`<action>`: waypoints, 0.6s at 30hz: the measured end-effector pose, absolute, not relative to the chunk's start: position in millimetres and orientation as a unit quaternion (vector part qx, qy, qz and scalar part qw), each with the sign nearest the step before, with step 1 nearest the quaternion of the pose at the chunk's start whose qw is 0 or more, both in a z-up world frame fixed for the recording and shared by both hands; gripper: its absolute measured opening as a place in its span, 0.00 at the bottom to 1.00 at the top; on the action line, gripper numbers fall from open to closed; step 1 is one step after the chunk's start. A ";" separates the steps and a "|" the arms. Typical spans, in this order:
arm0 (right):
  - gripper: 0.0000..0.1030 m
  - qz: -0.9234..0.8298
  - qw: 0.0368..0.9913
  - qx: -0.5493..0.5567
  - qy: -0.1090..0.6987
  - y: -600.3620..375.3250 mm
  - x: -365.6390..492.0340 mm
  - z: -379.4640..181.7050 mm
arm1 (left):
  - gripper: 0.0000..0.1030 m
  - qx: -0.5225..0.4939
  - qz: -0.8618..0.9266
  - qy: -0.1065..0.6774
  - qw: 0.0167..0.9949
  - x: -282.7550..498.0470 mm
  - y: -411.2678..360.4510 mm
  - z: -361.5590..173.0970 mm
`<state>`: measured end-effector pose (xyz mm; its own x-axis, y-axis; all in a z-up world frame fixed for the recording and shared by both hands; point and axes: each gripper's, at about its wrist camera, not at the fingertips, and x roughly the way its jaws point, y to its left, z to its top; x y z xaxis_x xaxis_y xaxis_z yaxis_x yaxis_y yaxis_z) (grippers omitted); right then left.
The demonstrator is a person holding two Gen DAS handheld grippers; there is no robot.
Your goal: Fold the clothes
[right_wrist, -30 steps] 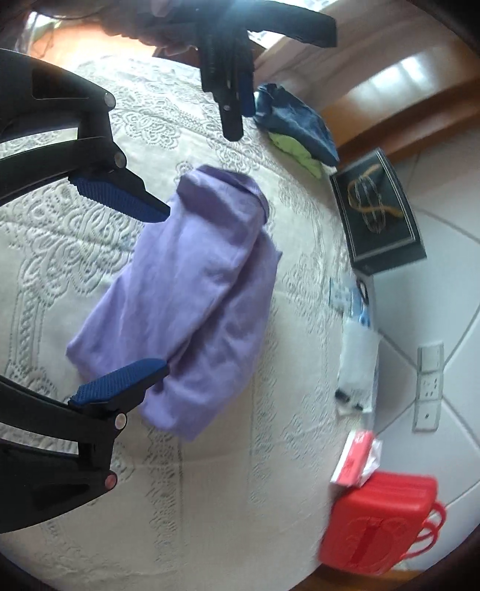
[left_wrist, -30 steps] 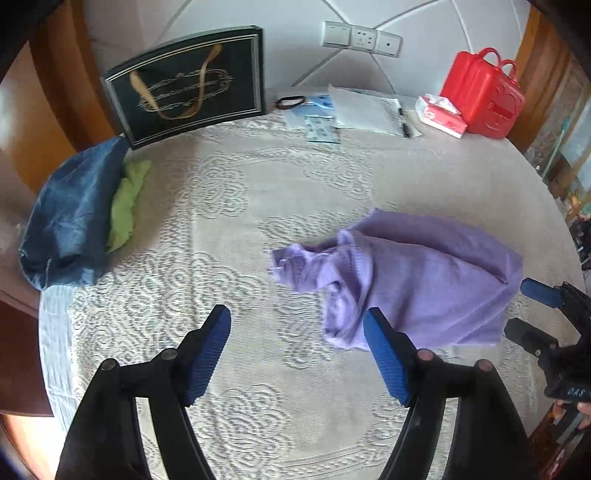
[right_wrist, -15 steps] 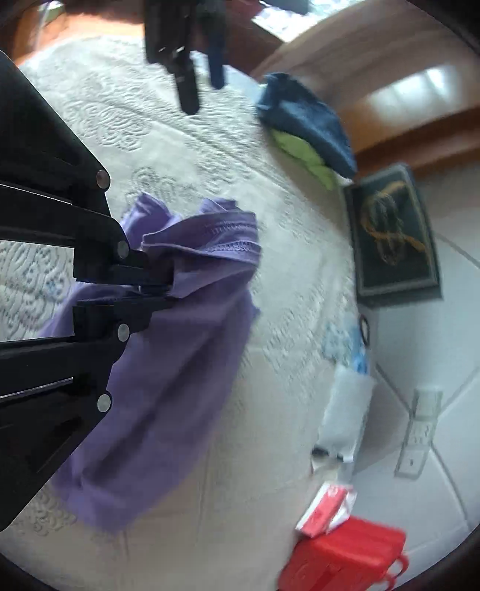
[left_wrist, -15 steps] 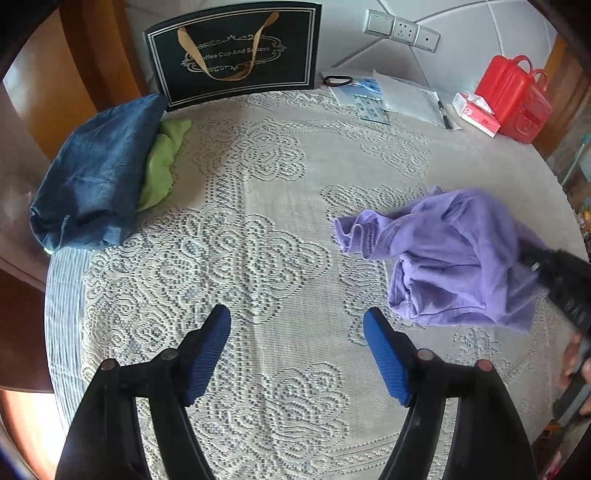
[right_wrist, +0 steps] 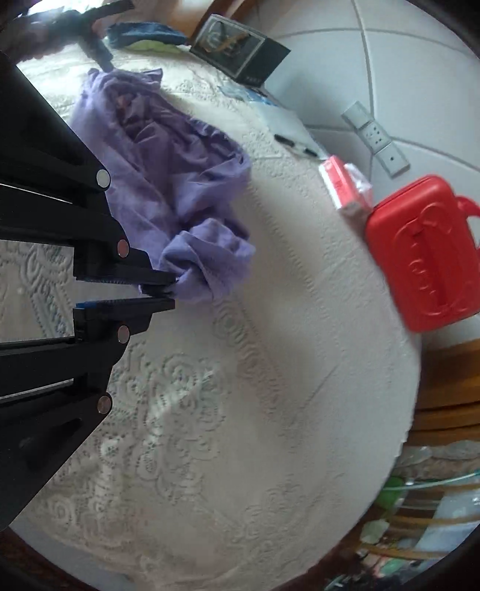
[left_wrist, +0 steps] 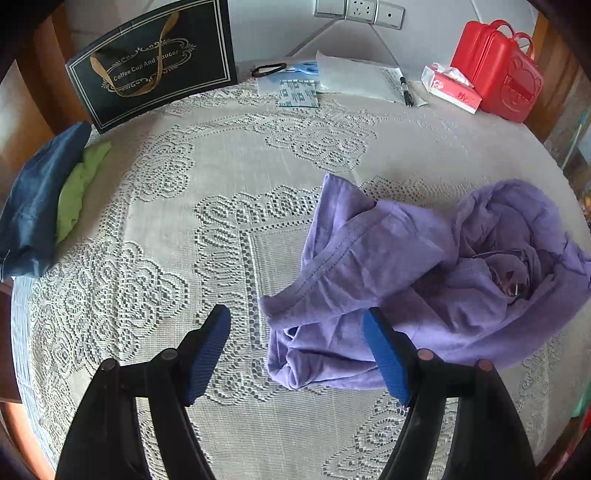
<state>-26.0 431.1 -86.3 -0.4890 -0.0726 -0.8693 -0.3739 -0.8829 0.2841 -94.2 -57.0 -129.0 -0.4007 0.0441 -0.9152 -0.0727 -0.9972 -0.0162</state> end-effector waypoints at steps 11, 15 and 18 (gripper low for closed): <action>0.50 0.848 0.014 -0.487 0.206 427.2 -60.6 -66.7 | 0.72 -0.555 0.830 0.027 0.045 -128.4 -42.2 -122.2; 0.50 0.842 -0.024 -0.514 0.162 389.5 -94.9 -68.6 | 0.72 -0.569 0.820 0.035 0.050 -146.1 -30.6 -136.4; 0.50 0.829 -0.031 -0.542 0.134 370.6 -121.0 -83.5 | 0.69 -0.586 0.807 0.026 0.060 -158.1 -25.4 -148.7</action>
